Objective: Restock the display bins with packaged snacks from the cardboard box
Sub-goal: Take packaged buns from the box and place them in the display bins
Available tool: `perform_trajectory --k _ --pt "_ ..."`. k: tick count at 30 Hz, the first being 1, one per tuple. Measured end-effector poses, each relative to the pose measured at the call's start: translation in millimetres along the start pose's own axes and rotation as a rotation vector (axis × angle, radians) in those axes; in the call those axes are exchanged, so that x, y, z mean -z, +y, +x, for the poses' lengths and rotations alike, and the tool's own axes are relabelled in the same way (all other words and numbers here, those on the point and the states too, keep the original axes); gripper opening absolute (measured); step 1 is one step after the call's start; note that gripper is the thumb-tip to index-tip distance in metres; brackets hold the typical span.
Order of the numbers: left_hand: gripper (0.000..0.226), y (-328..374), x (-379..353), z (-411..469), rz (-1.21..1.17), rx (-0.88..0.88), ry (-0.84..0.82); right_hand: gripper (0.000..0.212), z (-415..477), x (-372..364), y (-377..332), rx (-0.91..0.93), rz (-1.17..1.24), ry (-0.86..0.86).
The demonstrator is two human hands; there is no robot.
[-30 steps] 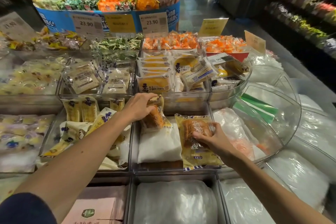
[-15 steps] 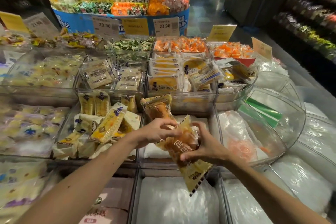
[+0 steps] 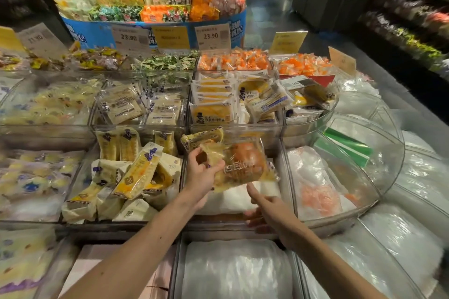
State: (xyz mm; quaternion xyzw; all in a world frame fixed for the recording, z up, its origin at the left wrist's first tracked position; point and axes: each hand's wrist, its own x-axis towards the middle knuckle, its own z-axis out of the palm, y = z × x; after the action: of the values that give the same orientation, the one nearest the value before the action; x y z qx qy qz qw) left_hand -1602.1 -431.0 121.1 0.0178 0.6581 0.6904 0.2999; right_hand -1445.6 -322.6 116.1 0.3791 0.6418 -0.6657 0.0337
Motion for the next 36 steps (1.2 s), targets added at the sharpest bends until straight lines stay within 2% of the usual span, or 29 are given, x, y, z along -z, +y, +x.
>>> perform_trajectory --k 2,5,7,10,12,15,16,20,21,24,27,32,36 --pt "0.090 -7.8 -12.2 -3.5 -0.074 0.008 -0.038 0.071 14.7 -4.8 -7.6 0.067 0.225 0.016" --pt "0.102 -23.0 -19.5 1.8 0.075 -0.046 -0.127 0.035 38.4 6.5 -28.9 0.310 0.411 0.153" --pt "0.093 -17.6 -18.8 6.0 0.357 -0.092 -0.140 0.038 53.8 18.2 -38.3 0.399 0.315 0.155" --pt "0.081 -5.7 -19.2 22.4 0.720 -0.208 -0.006 0.062 80.0 37.4 -47.6 0.442 0.065 0.117" --pt "0.081 2.8 -20.6 33.4 0.805 -0.299 0.055 0.070 93.2 48.3 -55.4 0.441 -0.055 0.063" --pt "0.082 13.2 -27.7 48.2 0.843 -0.302 0.038 0.084 113.5 55.4 -64.9 0.452 -0.255 0.003" --pt "0.079 15.1 -30.8 53.0 0.851 -0.306 0.044 0.083 120.9 55.9 -67.3 0.454 -0.307 0.009" --pt "0.060 17.6 -38.8 71.2 0.998 -0.397 0.140 0.048 139.7 51.6 -72.8 0.494 -0.429 0.044" --pt "0.056 16.0 -39.9 75.0 1.037 -0.410 0.144 0.045 142.3 49.7 -71.2 0.503 -0.449 0.045" --pt "0.051 9.1 -41.4 82.7 1.268 -0.456 0.168 0.047 148.2 44.2 -55.7 0.495 -0.427 0.062" --pt "0.054 -0.3 -41.0 86.9 1.467 -0.458 0.163 0.061 153.2 38.6 -41.2 0.452 -0.465 0.081" --pt "0.053 -3.4 -42.7 84.3 1.508 -0.405 0.171 0.066 159.6 35.3 -34.1 0.351 -0.565 0.125" --pt "0.041 1.6 -37.4 77.9 1.245 -0.284 0.161 0.065 156.3 42.2 -30.5 0.323 -0.489 0.188"
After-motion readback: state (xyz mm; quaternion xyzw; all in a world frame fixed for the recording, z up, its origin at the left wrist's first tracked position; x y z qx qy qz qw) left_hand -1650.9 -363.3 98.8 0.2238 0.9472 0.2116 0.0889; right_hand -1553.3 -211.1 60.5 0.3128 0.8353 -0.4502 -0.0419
